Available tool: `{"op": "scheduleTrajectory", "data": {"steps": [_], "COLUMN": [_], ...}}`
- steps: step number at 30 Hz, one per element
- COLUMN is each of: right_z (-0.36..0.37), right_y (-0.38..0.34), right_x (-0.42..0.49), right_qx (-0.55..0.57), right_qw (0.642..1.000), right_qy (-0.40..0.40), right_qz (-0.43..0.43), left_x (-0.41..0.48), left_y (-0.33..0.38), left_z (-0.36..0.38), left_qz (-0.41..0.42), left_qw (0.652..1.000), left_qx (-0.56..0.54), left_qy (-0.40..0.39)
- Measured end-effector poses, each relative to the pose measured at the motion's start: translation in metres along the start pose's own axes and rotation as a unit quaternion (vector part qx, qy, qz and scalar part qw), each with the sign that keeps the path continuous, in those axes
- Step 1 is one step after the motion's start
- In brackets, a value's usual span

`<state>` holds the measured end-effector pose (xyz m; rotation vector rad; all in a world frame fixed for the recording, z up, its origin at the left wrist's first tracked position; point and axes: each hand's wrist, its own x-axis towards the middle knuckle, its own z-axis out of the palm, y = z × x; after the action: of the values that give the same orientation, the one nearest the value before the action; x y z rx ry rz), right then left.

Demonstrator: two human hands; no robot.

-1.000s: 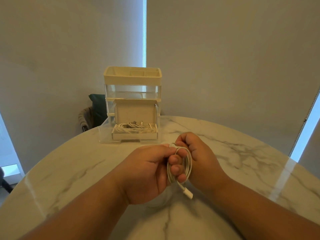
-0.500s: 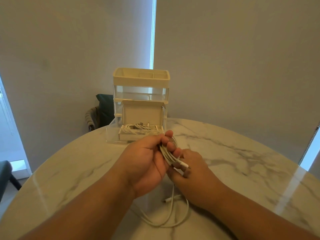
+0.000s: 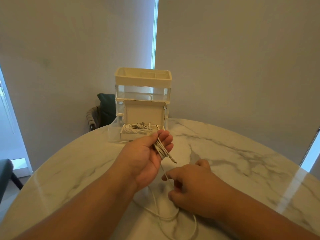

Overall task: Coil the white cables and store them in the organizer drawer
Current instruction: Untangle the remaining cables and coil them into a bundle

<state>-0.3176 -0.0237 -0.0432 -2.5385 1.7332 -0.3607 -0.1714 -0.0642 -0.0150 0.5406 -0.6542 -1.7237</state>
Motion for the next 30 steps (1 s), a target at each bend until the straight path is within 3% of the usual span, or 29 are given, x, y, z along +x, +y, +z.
{"op": "scheduleTrajectory", "data": {"steps": [4,7,12,15,19,25,30], "right_z": [-0.005,-0.006,-0.009,-0.008,-0.004,-0.005,-0.003], "right_y": [-0.004,0.000,0.013,0.013,0.013,0.008,0.005], "right_x": [-0.006,-0.011,-0.016,-0.015,-0.014,-0.015,-0.015], "right_qx": [0.022,0.105,0.292,0.350,0.390,0.345,0.456], "right_qw": [0.999,0.992,0.953,0.932,0.914,0.935,0.887], "right_qy": [-0.048,-0.065,-0.062,-0.060,-0.038,-0.043,-0.049], "right_qz": [-0.006,0.018,0.061,0.078,0.103,0.070,0.057], "left_x": [0.003,0.004,0.011,0.013,0.013,0.010,0.018], "left_y": [0.000,0.000,-0.003,-0.004,0.002,0.011,0.005], "left_z": [-0.003,-0.005,-0.006,-0.007,-0.009,-0.011,-0.012], "left_qz": [0.009,0.019,0.049,0.050,0.041,0.039,0.049], "left_qw": [1.000,0.998,0.994,0.992,0.997,0.999,0.992], "left_qx": [0.029,0.057,0.100,0.109,0.061,0.019,0.116], "left_qy": [0.004,0.001,0.018,0.029,0.027,0.016,0.007]}}
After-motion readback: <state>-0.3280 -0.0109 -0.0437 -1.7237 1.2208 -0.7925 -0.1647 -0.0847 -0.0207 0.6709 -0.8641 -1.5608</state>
